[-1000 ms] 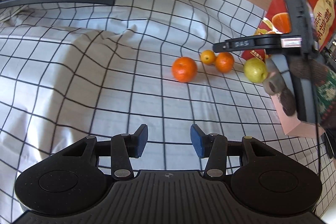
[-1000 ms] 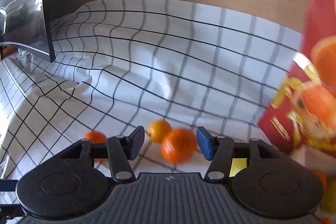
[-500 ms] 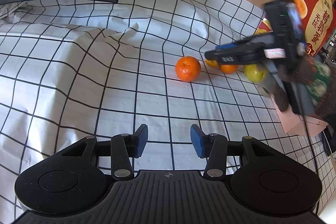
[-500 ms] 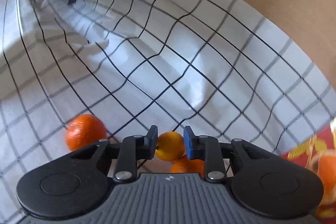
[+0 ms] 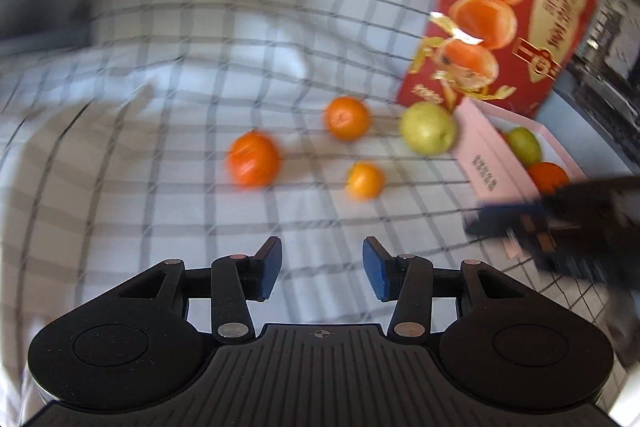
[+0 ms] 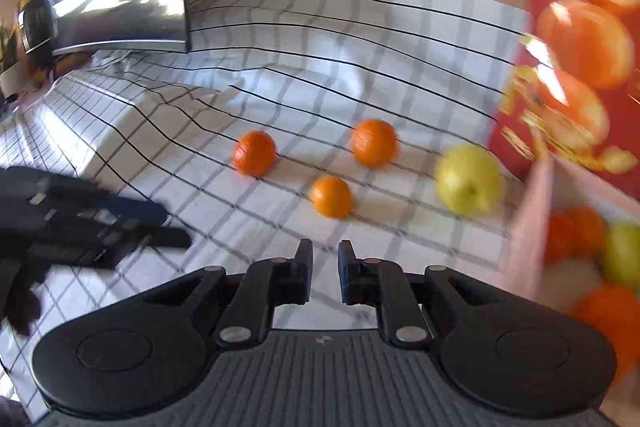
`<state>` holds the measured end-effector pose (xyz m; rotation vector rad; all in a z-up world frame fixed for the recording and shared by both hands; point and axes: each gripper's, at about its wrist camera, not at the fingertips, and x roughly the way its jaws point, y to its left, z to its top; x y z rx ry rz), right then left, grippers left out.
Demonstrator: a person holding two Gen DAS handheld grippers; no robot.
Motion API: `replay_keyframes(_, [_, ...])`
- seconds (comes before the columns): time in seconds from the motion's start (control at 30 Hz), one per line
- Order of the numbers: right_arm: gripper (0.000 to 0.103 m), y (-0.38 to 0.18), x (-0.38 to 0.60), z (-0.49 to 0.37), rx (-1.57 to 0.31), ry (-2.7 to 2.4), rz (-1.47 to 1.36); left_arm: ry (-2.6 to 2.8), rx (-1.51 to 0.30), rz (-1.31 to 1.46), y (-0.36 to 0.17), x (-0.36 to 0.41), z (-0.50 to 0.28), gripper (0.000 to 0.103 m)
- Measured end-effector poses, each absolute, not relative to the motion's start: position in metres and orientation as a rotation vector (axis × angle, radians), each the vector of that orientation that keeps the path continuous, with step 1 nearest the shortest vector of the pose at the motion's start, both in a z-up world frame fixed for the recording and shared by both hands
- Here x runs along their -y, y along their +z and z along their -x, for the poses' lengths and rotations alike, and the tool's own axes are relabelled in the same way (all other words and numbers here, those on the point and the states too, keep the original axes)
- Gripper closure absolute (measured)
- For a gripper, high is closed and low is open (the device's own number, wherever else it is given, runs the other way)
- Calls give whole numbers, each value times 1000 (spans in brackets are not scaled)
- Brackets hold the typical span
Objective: Organize fruits
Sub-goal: 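Grasp a small tangerine on the cloth with the left tool, then grasp a tangerine with the right tool while the left tool holds its tangerine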
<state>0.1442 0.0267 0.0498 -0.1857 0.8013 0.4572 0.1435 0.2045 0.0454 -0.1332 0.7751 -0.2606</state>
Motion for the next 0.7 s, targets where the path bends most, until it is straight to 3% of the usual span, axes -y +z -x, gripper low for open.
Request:
replay_keyframes(0.1, [75, 49, -4, -122, -812, 406, 164, -294, -745, 32, 42, -172, -167, 53])
replay_keyframes(0.23, [70, 45, 17, -96, -826, 346, 154, -259, -761, -101, 26, -140, -193, 50])
replay_keyframes(0.3, [63, 46, 27, -86, -824, 324, 148, -250, -779, -103, 20, -136, -201, 56])
replay_keyframes(0.37, [62, 47, 35, -76, -820, 311, 149, -250, -789, -105, 16, -134, -203, 66])
replay_keyframes(0.63, [60, 51, 51, -68, -793, 291, 148, -231, -798, -20, 23, -153, -167, 66])
replay_keyframes(0.7, [56, 55, 48, -78, -771, 302, 143, -221, -807, 17, 27, -163, -151, 66])
